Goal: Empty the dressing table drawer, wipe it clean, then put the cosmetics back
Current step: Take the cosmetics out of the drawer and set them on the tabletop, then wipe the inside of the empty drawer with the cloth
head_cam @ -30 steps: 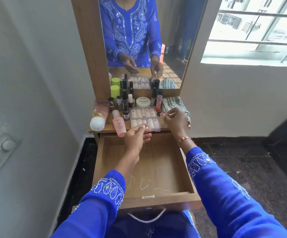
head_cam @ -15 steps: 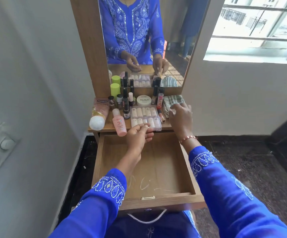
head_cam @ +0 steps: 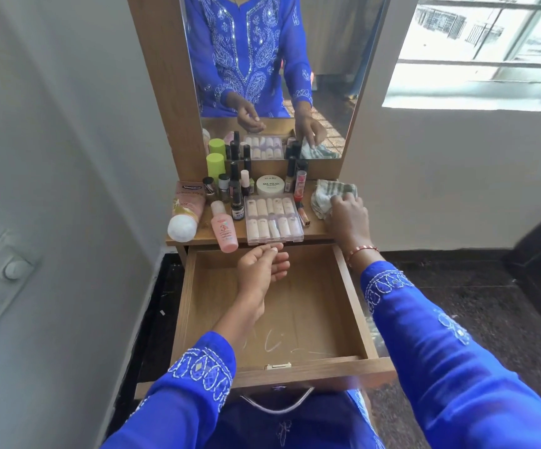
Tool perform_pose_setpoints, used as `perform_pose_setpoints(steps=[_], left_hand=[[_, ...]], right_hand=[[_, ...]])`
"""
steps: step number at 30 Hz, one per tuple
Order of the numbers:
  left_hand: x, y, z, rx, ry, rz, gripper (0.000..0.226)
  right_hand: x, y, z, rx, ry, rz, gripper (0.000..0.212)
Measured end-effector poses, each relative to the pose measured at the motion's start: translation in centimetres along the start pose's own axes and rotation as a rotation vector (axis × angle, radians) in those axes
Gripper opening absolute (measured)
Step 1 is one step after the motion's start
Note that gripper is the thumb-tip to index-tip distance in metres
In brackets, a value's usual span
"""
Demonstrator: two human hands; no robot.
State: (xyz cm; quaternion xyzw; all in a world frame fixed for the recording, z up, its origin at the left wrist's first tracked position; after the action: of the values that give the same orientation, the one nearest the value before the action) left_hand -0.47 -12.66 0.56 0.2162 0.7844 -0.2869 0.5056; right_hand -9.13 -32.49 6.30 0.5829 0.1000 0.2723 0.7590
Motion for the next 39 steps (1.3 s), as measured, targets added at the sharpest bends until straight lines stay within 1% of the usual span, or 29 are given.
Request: perform_pose_setpoints(steps=[2,5,7,9,12,14,16,18,21,23,24,26,27,28,30,32,33,35,36,37,38,39], left_hand=[[0.0,-0.1,-0.2,0.01,0.005,0.009,0.021],[0.2,-0.5,-0.7,0.05,0.021,0.013,0.021],[0.5,-0.9,-1.0,0.093,0.031,0.025,0.02],[0.7,-1.2,-1.4,0.122,0.034,0.036,0.019],[1.0,-1.6,-2.2,0.152,0.052,0.01,0.021],[1.4,-1.9,-2.8,0.199,0.085,-0.002,0.029],[1.9,-1.8,-3.3,0.214,0.108,0.068,0.035],[2.4,-1.1,-3.8,0.187,0.098,0.146,0.026],[2.7,0.5,-4.3,0.144,0.026,0.234,0.016],[2.7,1.0,-4.9,0.16,-0.008,0.258,0.016],[2.7,1.0,-5.2,0.181,-0.015,0.272,0.019],[3.0,0.7,-5.9,0.256,-0.01,0.323,0.02],[3.3,0.5,-6.3,0.309,0.003,0.352,0.021],[3.6,0.2,-6.6,0.363,0.021,0.364,0.022],[3.9,0.1,-7.0,0.425,0.062,0.332,0.024],[3.9,0.4,-7.0,0.432,0.123,0.252,0.025],[3.9,0.6,-6.9,0.437,0.142,0.217,0.026],[3.5,1.2,-6.6,0.455,0.136,0.213,0.03],[3.2,1.7,-6.3,0.447,0.113,0.239,0.031],[2.8,2.4,-5.8,0.414,0.079,0.26,0.032],[2.2,3.4,-5.2,0.348,0.038,0.271,0.031],[1.7,4.7,-4.4,0.26,-0.006,0.278,0.029]], right_hand=[[-0.8,0.8,-0.6,-0.06,-0.054,0.139,0.031],[-1.9,2.9,-3.1,-0.208,-0.163,0.392,0.032],[-1.8,4.1,-5.7,-0.302,-0.203,0.534,0.032],[-0.9,5.0,-8.6,-0.359,-0.195,0.651,0.032],[0.9,5.4,-13.1,-0.376,-0.142,0.756,0.032],[2.4,4.8,-15.7,-0.322,-0.079,0.788,0.031],[3.9,3.8,-17.6,-0.231,-0.005,0.789,0.034],[4.7,2.8,-18.8,-0.132,0.013,0.804,0.042],[4.6,1.3,-19.3,-0.002,-0.064,0.882,0.054],[4.4,0.0,-19.2,0.107,-0.156,1.041,0.061],[4.4,-0.8,-19.1,0.177,-0.212,1.134,0.057],[4.5,-2.1,-18.9,0.303,-0.302,1.257,0.044],[4.6,-2.6,-18.8,0.362,-0.334,1.285,0.04],[4.6,-3.4,-18.7,0.414,-0.372,1.303,0.04],[4.4,-4.7,-18.7,0.498,-0.481,1.346,0.035],[4.0,-5.4,-18.7,0.548,-0.589,1.389,0.02],[3.9,-5.6,-18.7,0.569,-0.623,1.405,0.017],[3.9,-5.8,-18.3,0.583,-0.636,1.404,0.018],[4.0,-5.8,-17.9,0.561,-0.621,1.372,0.018],[3.9,-5.7,-17.4,0.515,-0.579,1.292,0.018],[3.7,-5.6,-16.7,0.46,-0.506,1.147,0.02],[3.7,-5.2,-16.1,0.413,-0.401,0.941,0.024]])
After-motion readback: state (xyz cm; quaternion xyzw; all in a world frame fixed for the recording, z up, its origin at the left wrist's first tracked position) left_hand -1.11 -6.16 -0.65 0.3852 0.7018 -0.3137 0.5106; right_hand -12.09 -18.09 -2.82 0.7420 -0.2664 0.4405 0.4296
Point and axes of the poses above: each hand's wrist, its own z-axis towards the middle knuckle, its own y-axis out of the back of the hand, x = y × z, the point moved 10 cm from there along z, towards the middle knuckle, and after that the axes turned 1 degree about -x, right-handed, at the moved point
